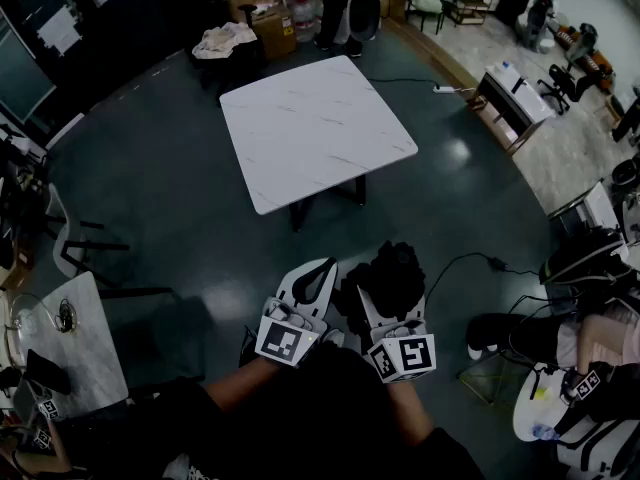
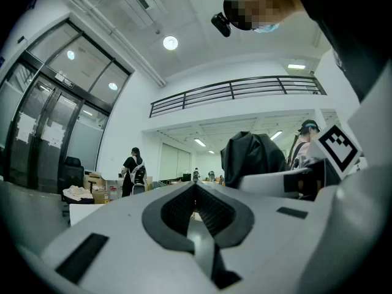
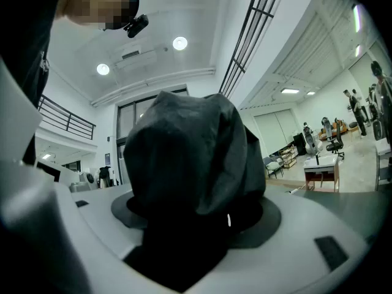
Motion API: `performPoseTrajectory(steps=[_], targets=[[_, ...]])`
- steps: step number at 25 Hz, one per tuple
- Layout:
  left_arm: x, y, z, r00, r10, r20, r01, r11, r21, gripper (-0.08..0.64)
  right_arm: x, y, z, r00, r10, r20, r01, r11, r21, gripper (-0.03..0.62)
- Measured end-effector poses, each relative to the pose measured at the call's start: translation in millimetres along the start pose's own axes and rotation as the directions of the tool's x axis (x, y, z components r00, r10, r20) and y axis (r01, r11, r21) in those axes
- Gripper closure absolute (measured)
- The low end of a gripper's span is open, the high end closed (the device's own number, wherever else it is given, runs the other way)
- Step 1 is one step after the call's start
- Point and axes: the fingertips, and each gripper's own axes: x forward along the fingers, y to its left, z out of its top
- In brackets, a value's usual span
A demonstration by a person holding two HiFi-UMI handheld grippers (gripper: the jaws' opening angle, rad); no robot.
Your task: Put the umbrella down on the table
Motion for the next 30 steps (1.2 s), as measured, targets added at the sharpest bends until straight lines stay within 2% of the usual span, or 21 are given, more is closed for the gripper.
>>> performPoseTrajectory(steps=[4, 9, 13, 17, 23, 30], targets=[[-2.2, 2.9, -7.1, 1.0, 0.007, -0.021, -0.006, 1.0, 0.019, 0.554, -2.9, -6.1, -4.6, 1.0, -0.002, 0.012, 0.002, 1.0, 0.008, 0.25], [-0.2, 15.0, -11.2, 0.998, 0.038, -0.045, -0.036, 0.999, 0.04, 0.554, -4.2, -10.1, -7.3, 1.0, 0.021, 0.019, -0.022, 0.998, 0.059, 0.249], [7.2, 26.4, -12.5, 0.998, 0.039, -0.045, -0.039, 0.999, 0.014, 0.554, 2.4, -9.3, -5.6, 1.0, 0.013, 0.012, -0.014, 1.0, 0.013, 0.249], [26.3, 21.5, -13.8, 1.0, -0.018, -0.007, 0.019, 1.0, 0.016, 0.554, 13.2, -21.8, -2.8, 1.0, -0.007, 0.004, 0.007, 1.0, 0.011, 0.249], [75.7, 52.0, -12.7, 0.998, -0.056, 0.007, 0.056, 0.998, -0.022, 0.554, 61.1, -44.3, 10.8, 0.999, -0.046, -0.014, 0.046, 0.999, -0.004, 0.249], [134.5, 123.2, -9.9, 0.998, -0.054, 0.021, 0.055, 0.997, -0.056, 0.554, 151.4, -62.0, 15.2, 0.997, -0.066, -0.039, 0.066, 0.998, -0.014, 0.249]])
